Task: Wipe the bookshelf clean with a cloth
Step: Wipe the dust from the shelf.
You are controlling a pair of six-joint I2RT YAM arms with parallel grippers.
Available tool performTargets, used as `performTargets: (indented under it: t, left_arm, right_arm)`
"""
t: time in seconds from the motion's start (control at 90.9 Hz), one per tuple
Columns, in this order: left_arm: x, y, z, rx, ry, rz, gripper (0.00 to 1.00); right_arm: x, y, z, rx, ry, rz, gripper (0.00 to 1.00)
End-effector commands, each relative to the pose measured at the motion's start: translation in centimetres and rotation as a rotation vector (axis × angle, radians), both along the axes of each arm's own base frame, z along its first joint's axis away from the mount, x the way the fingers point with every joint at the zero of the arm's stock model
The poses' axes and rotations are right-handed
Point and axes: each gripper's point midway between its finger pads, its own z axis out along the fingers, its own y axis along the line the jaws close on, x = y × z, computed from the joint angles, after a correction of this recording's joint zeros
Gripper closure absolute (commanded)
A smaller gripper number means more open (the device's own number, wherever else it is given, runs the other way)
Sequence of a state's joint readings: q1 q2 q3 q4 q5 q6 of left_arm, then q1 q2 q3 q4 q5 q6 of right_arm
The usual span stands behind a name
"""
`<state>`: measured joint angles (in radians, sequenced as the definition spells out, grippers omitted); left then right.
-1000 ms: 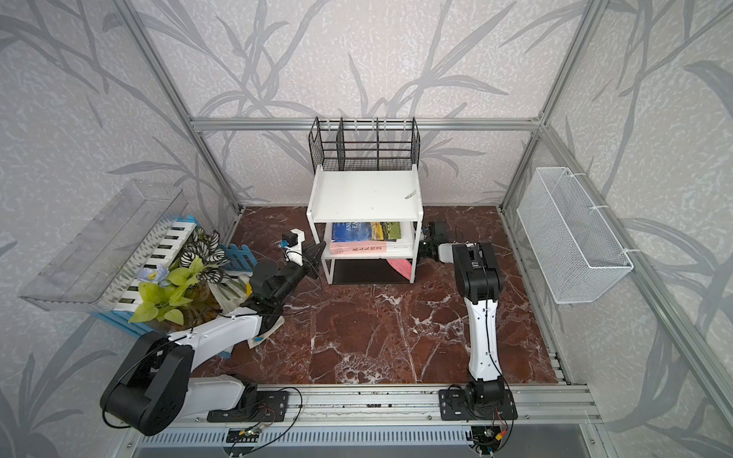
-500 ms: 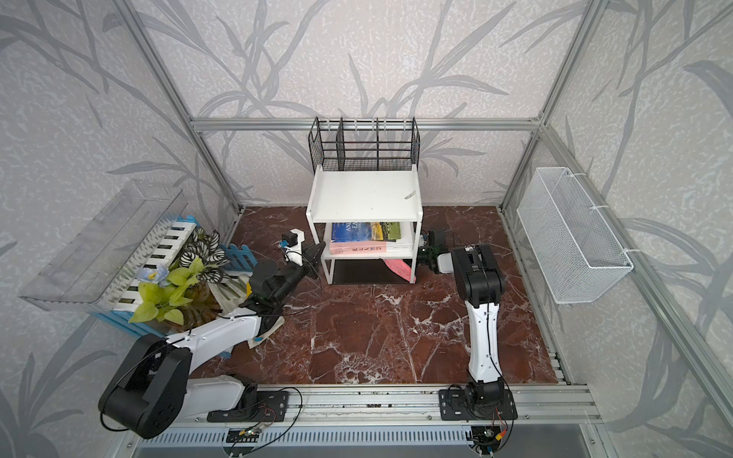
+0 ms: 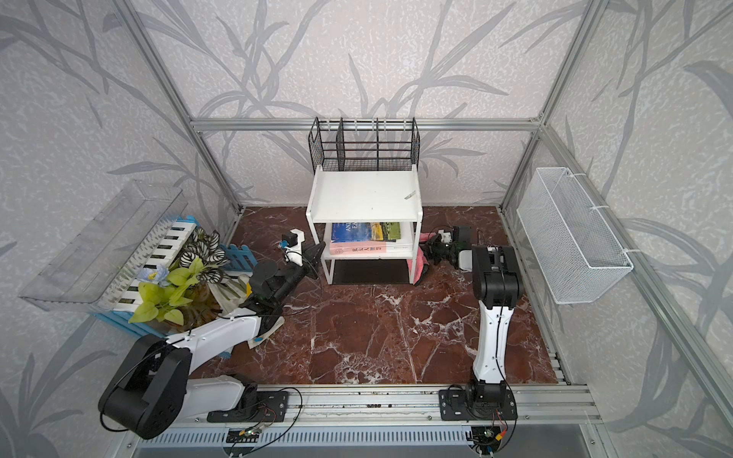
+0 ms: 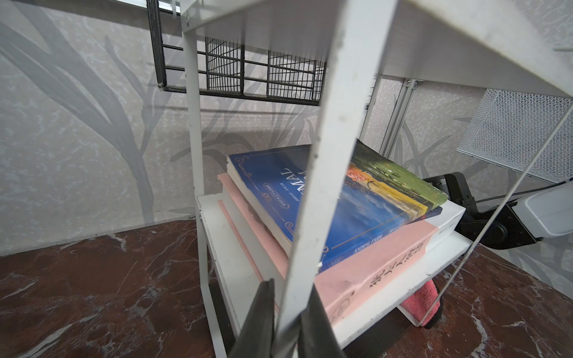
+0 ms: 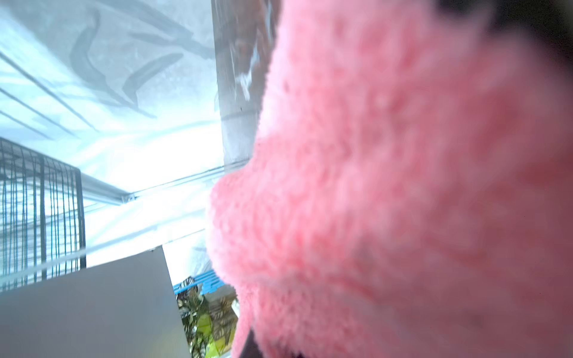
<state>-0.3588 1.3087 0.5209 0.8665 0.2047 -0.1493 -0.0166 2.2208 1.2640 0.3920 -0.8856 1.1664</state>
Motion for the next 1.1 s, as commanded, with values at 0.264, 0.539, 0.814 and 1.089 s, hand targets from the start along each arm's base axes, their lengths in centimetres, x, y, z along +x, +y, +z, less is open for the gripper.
performTargets:
  t: [0.264,0.539,0.814,1.089]
  left_arm:
    - [3.5,5.8,-4.8,-0.078,0.221,0.321,1.00]
    - [3.4,6.0,-4.6,-0.079,0.216,0.325,1.00]
    - [3.5,6.1,-4.8,-0.077,0.225,0.329,1.00]
    - [4.2,5.9,-5.7,-0.061,0.267,0.332,1.00]
  right_arm:
    - [5.9,1.8,4.1,0.010,-0.070,-0.007,1.00]
    - [6.6,0.7,-0.8,-0.049,0.033,-0.107,1.00]
    - [6.1,1.4,-1.2,-0.015,0.033,-0.063,1.00]
    - [6.0,2.3,13.4,-0.014,-0.245,0.026,1.00]
